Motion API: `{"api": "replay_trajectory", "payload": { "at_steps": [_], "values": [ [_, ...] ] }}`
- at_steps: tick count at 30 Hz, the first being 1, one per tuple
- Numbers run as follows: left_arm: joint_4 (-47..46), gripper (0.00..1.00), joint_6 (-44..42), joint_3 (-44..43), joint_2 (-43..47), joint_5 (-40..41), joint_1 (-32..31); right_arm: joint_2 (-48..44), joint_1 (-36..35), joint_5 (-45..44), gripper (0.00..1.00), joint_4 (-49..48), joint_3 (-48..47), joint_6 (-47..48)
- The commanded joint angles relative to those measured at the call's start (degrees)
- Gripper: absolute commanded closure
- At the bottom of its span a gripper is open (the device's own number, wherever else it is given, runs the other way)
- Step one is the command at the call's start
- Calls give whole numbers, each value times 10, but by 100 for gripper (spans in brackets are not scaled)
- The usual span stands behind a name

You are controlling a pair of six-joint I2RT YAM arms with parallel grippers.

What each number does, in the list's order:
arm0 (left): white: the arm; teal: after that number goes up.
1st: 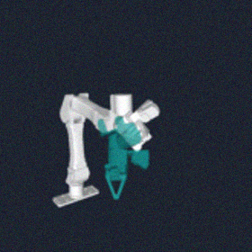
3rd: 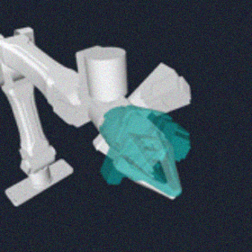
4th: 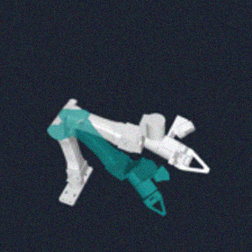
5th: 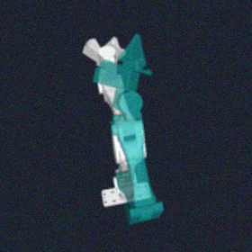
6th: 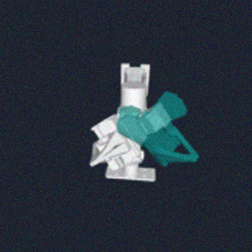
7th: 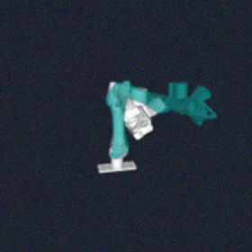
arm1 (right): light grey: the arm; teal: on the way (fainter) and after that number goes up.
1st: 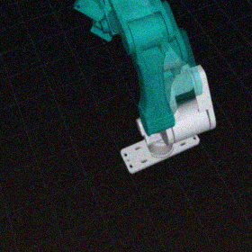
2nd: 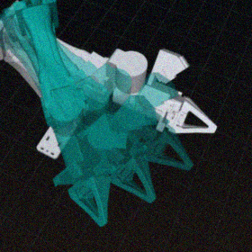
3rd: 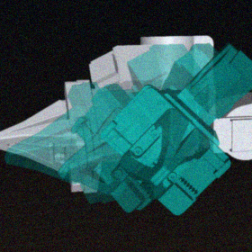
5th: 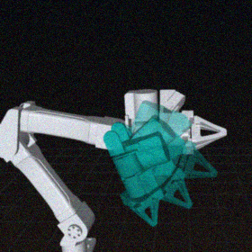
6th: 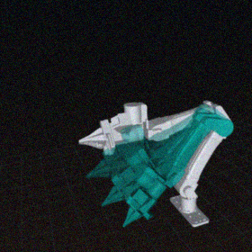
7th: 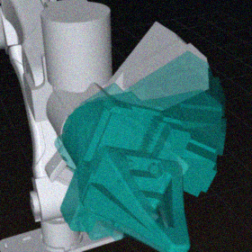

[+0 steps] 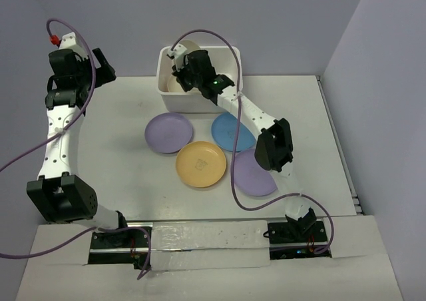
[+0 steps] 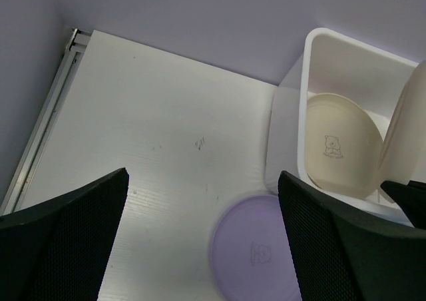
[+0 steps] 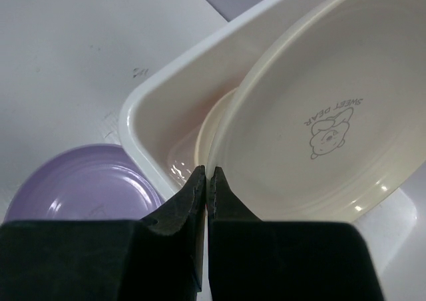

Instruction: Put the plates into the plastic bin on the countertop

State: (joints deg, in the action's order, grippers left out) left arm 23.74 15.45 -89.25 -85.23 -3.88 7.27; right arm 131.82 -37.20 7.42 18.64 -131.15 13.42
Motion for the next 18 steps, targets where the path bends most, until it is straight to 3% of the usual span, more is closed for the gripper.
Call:
{"api": "replay_trajectory", "payload": {
  "at_steps": [1, 5, 6, 8, 11, 15, 18],
  "values": [
    [-8, 1, -10, 9, 28, 4, 6, 22, -13, -27, 100, -61, -24, 29],
    [-5, 1, -10, 19, 37, 3, 7, 40, -13, -41, 97, -59, -37, 30],
    [-4, 1, -10, 23, 39, 2, 8, 43, -14, -40, 88, -59, -41, 27],
    [-1, 1, -9, 34, 44, -3, 10, 45, -16, -38, 49, -57, -50, 22],
    [-3, 1, 4, 58, 51, -24, 19, 39, -21, -29, 23, -46, -83, 6],
    [-12, 1, 23, 111, 54, -68, 32, -10, -24, -8, 12, -28, -112, -22],
    [-22, 3, 22, 152, 46, -103, 33, -85, -22, -7, 10, -53, -58, -33]
  ]
}}
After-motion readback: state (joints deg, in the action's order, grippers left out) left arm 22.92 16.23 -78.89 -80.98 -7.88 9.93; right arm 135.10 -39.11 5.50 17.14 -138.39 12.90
